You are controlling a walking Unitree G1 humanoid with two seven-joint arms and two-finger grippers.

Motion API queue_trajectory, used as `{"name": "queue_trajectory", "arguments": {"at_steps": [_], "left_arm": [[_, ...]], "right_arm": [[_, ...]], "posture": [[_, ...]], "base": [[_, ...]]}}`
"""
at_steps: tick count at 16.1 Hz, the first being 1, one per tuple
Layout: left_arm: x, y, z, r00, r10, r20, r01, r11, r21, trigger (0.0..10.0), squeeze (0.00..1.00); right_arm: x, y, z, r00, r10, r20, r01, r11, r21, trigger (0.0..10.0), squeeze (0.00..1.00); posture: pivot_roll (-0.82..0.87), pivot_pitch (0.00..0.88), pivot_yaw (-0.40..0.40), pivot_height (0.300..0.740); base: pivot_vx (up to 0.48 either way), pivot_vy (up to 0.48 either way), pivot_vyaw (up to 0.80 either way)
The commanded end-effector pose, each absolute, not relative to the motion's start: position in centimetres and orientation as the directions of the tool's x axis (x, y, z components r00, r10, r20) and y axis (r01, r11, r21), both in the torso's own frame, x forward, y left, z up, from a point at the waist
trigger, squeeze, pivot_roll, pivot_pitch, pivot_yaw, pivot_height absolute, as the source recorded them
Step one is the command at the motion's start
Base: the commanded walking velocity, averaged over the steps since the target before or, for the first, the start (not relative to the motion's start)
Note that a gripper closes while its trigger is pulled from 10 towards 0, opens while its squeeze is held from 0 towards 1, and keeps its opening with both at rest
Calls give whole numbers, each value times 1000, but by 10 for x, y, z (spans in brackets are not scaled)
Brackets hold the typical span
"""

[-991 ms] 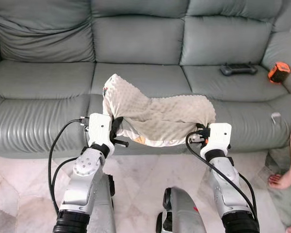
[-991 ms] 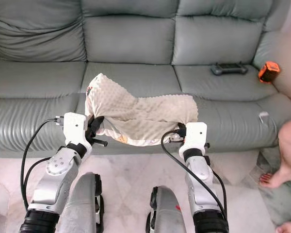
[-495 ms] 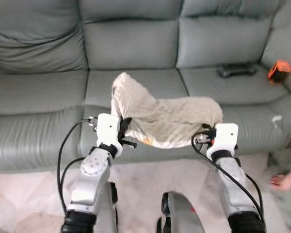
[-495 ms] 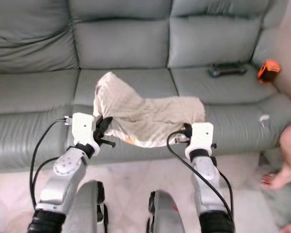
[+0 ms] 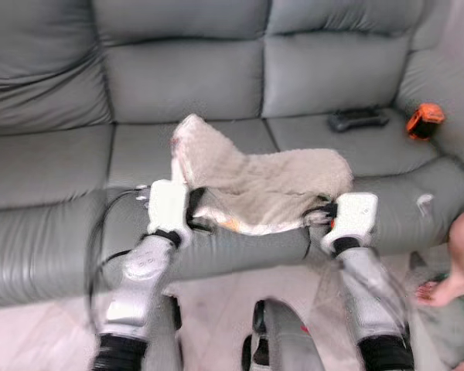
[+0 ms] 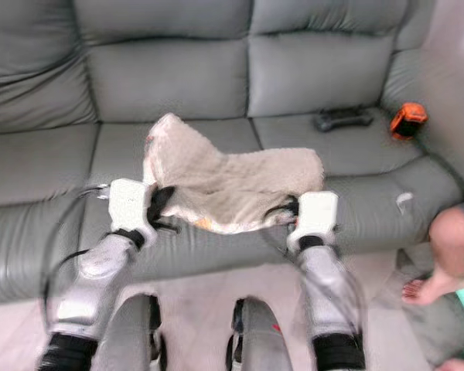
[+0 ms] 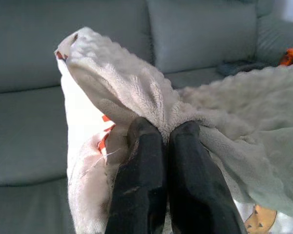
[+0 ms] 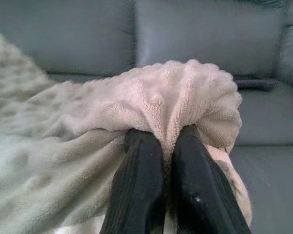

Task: Move the pillow to the sofa

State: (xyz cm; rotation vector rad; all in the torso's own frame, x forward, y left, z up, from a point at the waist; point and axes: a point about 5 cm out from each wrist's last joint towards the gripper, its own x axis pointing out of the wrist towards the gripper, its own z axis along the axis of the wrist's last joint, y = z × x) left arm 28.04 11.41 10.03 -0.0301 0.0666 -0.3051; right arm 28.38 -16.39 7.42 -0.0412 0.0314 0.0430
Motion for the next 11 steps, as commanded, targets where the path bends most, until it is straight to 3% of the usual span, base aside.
{"name": "queue_trajectory", "arguments": {"at_steps": [1,3,9,11], "left_arm": [[281,107,104,945,-324,-39,323,946,-43,10000,0],[282,107,106,950,-310,-31,309,950,-34,10000,0],[288,118,109,967,-255,-21,254,967,-9,10000,0],[289,123,108,972,-232,-25,232,973,5,10000,0]], "right_arm": [[285,-163,79,998,66,-4,-66,996,-66,10000,0],[285,-159,82,996,83,15,-82,995,-62,10000,0],[284,-152,82,992,123,21,-122,992,-37,10000,0],[283,-150,83,991,131,28,-130,991,-37,10000,0]], "posture": [[-10,149,-50,641],[-8,147,-48,641],[0,153,-46,641],[5,154,-45,641]], "base": [[364,0,0],[148,0,719],[0,0,0],[0,0,788]]}}
